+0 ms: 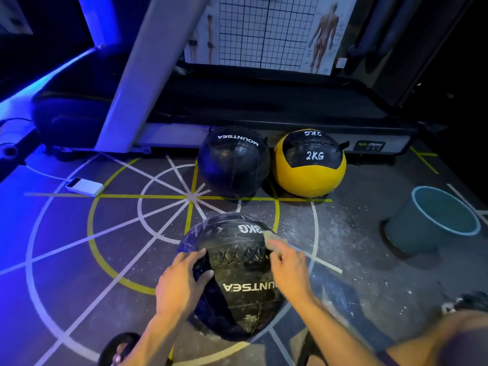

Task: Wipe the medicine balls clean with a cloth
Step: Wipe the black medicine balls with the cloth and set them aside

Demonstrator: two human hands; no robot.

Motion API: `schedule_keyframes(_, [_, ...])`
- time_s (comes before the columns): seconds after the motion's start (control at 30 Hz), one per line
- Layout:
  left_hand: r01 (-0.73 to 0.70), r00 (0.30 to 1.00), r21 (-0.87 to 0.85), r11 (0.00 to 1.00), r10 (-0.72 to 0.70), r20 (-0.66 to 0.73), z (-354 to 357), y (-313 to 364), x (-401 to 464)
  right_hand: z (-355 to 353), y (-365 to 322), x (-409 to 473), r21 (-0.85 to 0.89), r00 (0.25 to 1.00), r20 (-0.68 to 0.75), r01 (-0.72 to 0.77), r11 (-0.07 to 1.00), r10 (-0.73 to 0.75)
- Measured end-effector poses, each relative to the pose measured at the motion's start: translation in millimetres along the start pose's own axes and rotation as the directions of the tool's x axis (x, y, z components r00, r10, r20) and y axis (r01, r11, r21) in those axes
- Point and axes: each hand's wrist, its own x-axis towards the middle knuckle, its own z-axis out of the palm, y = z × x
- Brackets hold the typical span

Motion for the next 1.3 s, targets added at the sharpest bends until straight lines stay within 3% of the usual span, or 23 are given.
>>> schedule_keyframes(0.07, [-0.014, 1.0, 0.023, 1.0, 0.014, -0.009, 1.4, 3.9, -1.0, 12.1, -29.7, -18.3, 0.085, 0.984, 0.075, 0.152, 0.985, -0.158])
schedule_keyframes(0.17, [-0.034, 0.999, 0.071, 0.997, 0.035, -0.014, 1.9, 8.1, -1.5, 23.5, -46.6, -34.0, 0.0, 0.854, 0.229, 0.479, 0.878, -0.466])
schedule_keyframes(0.2, [-0.04, 0.999, 0.081, 0.996, 0.042, -0.016, 0.8, 9.8, -1.8, 23.9, -40.5, -32.0, -0.036, 0.831, 0.224, 0.528, 0.848, -0.508])
schedule_keyframes(0.27, [-0.057, 0.998, 0.078, 0.995, 0.059, -0.017, -0.3, 12.6, -2.9, 10.7, -26.0, -21.9, -0.077, 0.888, 0.173, 0.444, 0.893, -0.427])
schedule_keyframes(0.33, [-0.065, 0.998, 0.068, 0.996, 0.067, -0.018, 0.8, 11.5, -3.6, -11.7, -15.2, -9.9, -0.086, 0.976, 0.112, 0.195, 0.977, -0.185])
schedule_keyframes(0.43, [-0.077, 0.997, 0.065, 0.995, 0.078, -0.019, 5.0, 9.5, -6.6, -24.3, -9.0, 1.2, -0.069, 0.999, -0.031, -0.014, 0.998, 0.012])
schedule_keyframes(0.5, [-0.088, 0.996, 0.076, 0.993, 0.09, -0.025, 6.0, 10.1, -6.7, -16.6, -30.8, -6.6, -0.011, 0.997, 0.049, 0.065, 0.998, -0.065])
schedule_keyframes(0.6, [-0.079, 0.996, 0.088, 0.993, 0.081, -0.026, 6.5, 9.2, -5.2, -2.0, -53.7, -22.5, -0.086, 0.913, 0.294, 0.32, 0.944, -0.283])
schedule_keyframes(0.63, [-0.078, 0.996, 0.091, 0.993, 0.081, -0.026, 6.0, 8.6, -4.9, -3.0, -51.2, -17.6, -0.091, 0.907, 0.297, 0.339, 0.937, -0.299])
schedule_keyframes(0.73, [-0.088, 0.995, 0.082, 0.993, 0.091, -0.031, 6.6, 8.6, -7.7, -32.3, -29.7, 9.3, 0.028, 0.994, 0.09, 0.06, 0.998, -0.062])
schedule_keyframes(0.8, [-0.09, 0.995, 0.087, 0.992, 0.093, -0.037, 6.6, 8.0, -8.8, -58.5, -8.8, 28.0, 0.038, 0.985, -0.124, -0.115, 0.993, 0.119])
schedule_keyframes(0.87, [-0.093, 0.994, 0.09, 0.992, 0.098, -0.042, 8.5, 6.5, -8.4, -74.4, 7.4, 39.6, 0.001, 0.963, -0.212, -0.173, 0.985, 0.169])
schedule_keyframes(0.93, [-0.093, 0.994, 0.088, 0.992, 0.098, -0.045, 9.0, 7.2, -8.1, -72.5, 8.2, 42.9, -0.058, 0.977, -0.147, -0.161, 0.985, 0.151])
schedule_keyframes(1.07, [-0.086, 0.995, 0.097, 0.992, 0.091, -0.046, 8.9, 11.3, -8.0, -32.3, -20.3, 27.7, -0.052, 0.987, 0.142, -0.073, 0.996, 0.079])
schedule_keyframes(1.2, [-0.074, 0.996, 0.089, 0.993, 0.077, -0.036, 7.9, 12.5, -7.3, -21.0, -37.4, 15.2, 0.039, 0.983, 0.183, -0.007, 0.999, 0.0])
schedule_keyframes(1.3, [-0.074, 0.997, 0.087, 0.993, 0.077, -0.032, 9.6, 10.8, -8.0, -29.8, -33.9, 22.3, 0.045, 0.95, 0.312, -0.007, 0.999, -0.008])
